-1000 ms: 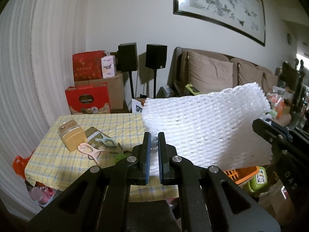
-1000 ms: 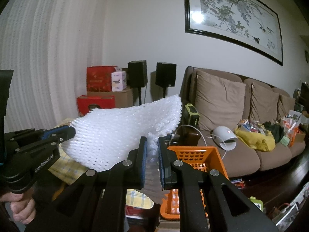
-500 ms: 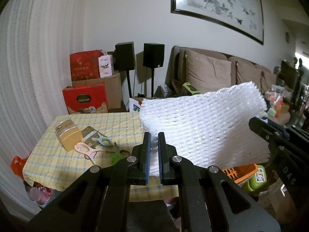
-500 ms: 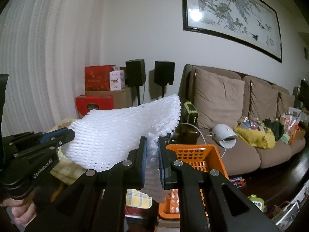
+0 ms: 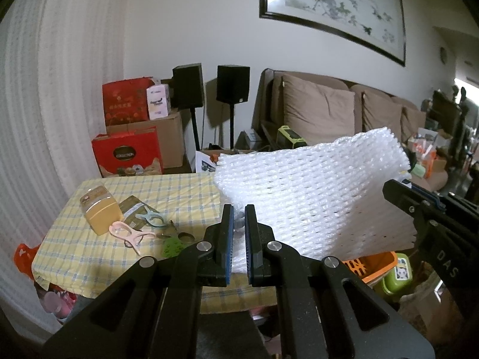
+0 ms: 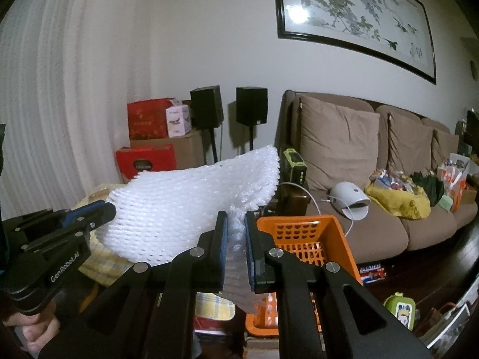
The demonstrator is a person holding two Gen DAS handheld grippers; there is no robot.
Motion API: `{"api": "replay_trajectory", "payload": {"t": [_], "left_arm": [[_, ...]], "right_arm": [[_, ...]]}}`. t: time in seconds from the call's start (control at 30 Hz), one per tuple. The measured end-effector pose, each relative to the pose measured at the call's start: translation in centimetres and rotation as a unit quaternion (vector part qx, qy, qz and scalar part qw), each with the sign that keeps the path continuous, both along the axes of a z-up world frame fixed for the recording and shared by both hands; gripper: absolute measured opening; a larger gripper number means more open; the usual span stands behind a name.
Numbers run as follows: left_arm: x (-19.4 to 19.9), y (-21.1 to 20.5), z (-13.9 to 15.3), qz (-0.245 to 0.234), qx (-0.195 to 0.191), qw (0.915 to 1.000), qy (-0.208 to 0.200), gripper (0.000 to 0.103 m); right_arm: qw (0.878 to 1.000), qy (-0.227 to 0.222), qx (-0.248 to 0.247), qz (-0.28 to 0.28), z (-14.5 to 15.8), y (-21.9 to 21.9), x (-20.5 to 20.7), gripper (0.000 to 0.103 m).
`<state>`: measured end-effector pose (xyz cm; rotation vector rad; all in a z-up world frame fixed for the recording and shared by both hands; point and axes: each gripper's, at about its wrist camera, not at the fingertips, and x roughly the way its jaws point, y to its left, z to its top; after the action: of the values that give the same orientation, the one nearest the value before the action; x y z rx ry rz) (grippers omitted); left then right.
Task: Organize objects
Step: 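Carry the held foam sheet with the right gripper toward the orange basket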
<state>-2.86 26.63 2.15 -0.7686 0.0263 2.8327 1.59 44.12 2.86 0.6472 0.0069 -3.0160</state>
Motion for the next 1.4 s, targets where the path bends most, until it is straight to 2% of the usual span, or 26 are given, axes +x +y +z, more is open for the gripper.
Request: {"api": "replay_trajectory", "payload": {"t": [1.4], "left_arm": [[-1.2, 2.9, 0.6, -0.02, 0.003, 0.9998, 0.006, 0.007]], "right_arm": [[0.999, -0.002, -0.014, -0.033, 0.0, 2.0, -0.8, 0.01]]}}
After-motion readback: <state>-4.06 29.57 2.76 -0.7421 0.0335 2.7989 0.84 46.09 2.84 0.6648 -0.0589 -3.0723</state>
